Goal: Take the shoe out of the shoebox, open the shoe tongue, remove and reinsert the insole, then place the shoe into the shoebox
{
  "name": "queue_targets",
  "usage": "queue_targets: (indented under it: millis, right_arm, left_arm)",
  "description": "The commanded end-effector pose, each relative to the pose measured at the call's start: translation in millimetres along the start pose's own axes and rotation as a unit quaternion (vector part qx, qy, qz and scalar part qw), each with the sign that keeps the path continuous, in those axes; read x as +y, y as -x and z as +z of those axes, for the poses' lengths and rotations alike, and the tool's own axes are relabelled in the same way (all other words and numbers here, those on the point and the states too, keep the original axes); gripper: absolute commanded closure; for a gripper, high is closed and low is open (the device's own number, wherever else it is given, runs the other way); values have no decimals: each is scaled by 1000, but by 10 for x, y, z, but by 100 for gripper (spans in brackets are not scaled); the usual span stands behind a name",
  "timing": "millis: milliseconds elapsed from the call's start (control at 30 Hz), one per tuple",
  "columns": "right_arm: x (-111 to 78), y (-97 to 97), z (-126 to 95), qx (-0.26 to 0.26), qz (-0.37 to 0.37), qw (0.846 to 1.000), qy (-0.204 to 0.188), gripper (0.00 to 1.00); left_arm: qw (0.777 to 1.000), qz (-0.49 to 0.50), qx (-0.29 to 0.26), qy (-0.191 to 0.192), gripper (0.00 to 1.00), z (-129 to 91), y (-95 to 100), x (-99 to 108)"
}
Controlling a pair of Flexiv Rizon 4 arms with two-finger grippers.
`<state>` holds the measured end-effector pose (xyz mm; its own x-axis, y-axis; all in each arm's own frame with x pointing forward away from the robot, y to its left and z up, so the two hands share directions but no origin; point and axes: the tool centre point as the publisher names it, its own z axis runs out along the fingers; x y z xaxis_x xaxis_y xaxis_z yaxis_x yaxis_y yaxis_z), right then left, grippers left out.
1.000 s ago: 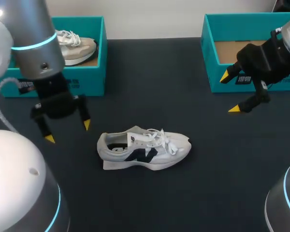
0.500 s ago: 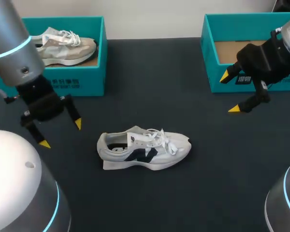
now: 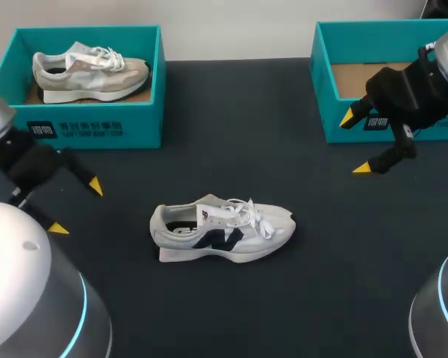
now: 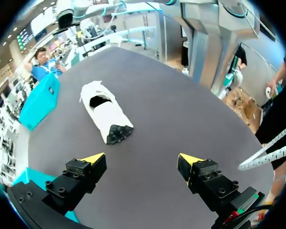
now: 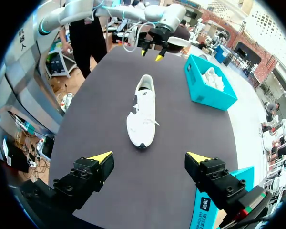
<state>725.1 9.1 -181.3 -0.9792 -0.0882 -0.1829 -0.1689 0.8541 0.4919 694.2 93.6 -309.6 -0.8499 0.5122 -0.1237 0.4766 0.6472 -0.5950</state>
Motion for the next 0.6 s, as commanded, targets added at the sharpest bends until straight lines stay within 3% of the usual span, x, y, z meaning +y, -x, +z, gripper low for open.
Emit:
queue_targets:
  millis: [33,267,600]
  right_arm:
    - [4,12,16,1,0,1000,-1,0]
    - [4,12,16,1,0,1000,-1,0]
    - [4,12,16,1,0,1000,-1,0]
  left_arm:
    - [994,-28,-69,-84,0,34,-73,184]
    - [981,-71,-113,-140,0,66,-114,344]
    - [958,-131,-126,-220,0,117,-135,556]
